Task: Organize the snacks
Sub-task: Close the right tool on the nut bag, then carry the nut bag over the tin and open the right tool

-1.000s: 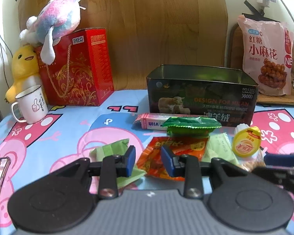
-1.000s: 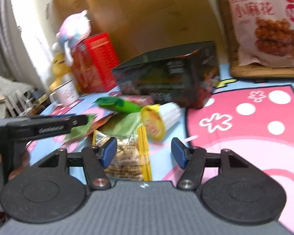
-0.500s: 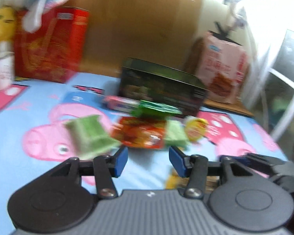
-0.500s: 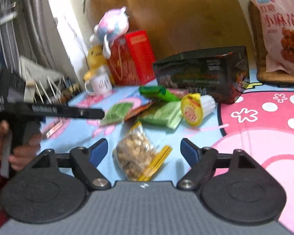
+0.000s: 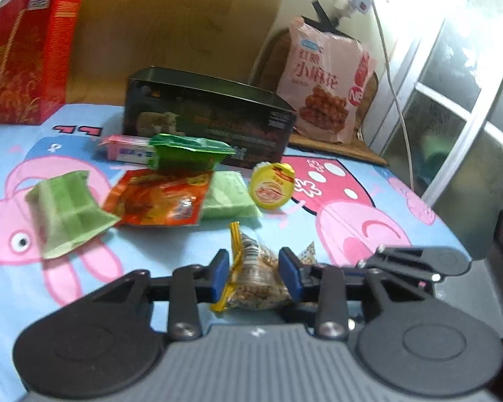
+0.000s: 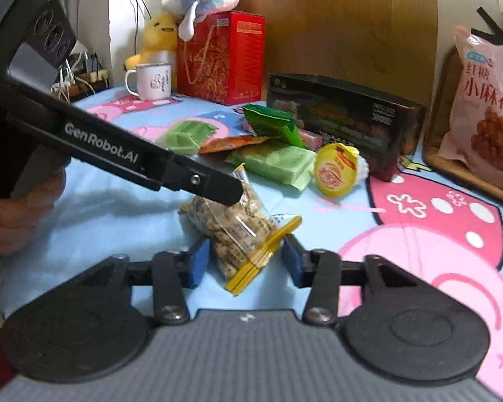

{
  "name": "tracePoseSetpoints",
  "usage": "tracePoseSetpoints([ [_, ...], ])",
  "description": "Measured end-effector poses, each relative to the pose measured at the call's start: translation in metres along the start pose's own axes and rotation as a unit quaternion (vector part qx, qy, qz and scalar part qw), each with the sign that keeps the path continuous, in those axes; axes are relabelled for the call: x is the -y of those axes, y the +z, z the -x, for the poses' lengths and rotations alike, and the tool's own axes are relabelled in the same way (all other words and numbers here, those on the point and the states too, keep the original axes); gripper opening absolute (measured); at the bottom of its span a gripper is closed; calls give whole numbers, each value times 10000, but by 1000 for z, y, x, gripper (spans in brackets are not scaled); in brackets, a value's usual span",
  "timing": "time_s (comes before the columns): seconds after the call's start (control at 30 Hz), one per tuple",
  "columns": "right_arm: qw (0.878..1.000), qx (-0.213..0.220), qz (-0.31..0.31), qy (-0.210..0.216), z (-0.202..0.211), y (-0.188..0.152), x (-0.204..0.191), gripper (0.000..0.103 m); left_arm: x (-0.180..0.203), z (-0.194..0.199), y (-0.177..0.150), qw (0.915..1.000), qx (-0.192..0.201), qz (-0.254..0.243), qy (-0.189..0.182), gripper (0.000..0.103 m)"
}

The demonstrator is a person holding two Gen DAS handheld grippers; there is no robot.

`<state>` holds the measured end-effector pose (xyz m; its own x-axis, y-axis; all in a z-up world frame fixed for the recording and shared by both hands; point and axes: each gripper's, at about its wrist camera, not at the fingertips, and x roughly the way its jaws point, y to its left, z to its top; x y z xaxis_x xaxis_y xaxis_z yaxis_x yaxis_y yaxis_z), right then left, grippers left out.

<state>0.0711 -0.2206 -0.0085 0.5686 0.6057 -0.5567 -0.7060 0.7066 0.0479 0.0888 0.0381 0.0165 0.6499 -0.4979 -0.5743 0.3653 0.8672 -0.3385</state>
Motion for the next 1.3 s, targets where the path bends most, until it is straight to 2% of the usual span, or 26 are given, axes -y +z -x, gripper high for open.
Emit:
tracePoseSetpoints([
  [0.1, 9998, 150, -48, 135, -3, 6, -3, 30, -5, 14, 13, 9997, 224, 80, -15, 32],
  [0.3, 9950, 981, -149, -52, -12, 50, 16, 29, -1, 23, 74, 9947, 999, -212, 94, 32],
  [0.43, 9892, 1379, -324, -388, -32, 89, 46, 29, 1, -2, 117, 9907, 1295, -329, 272, 32],
  [0.6, 9864, 1325, -399, -886, -71, 118, 78, 33, -8, -51, 153, 9900, 1264, -234, 583, 32],
  [0.67, 9850, 1274, -457, -1067, -79, 117, 84, 38, -14, -62, 157, 9903, 1178, -163, 724, 34],
  [0.77, 9831, 1406, -666, -964, -68, 106, 92, 40, -31, -55, 158, 9866, 1400, 66, 838, 34],
  [0.83, 9818, 1496, -769, -888, -53, 96, 94, 40, -47, -50, 158, 9826, 1473, 283, 1091, 34],
  [0.97, 9821, 1385, -1236, -323, -35, 78, 105, 40, -72, -60, 157, 9794, 1206, 464, 1555, 32],
  [1.07, 9795, 1070, -1700, -110, -42, 68, 115, 40, -79, -71, 152, 9818, 1028, 592, 1485, 32],
  [1.13, 9780, 915, -1857, -239, -52, 67, 123, 38, -77, -77, 147, 9846, 932, 581, 1358, 35],
  [1.2, 9770, 898, -1924, -191, -57, 69, 127, 38, -70, -81, 144, 9847, 919, 438, 1417, 35],
  [1.3, 9778, 1042, -1644, -773, -63, 78, 124, 40, -61, -79, 141, 9860, 899, 442, 1335, 36],
])
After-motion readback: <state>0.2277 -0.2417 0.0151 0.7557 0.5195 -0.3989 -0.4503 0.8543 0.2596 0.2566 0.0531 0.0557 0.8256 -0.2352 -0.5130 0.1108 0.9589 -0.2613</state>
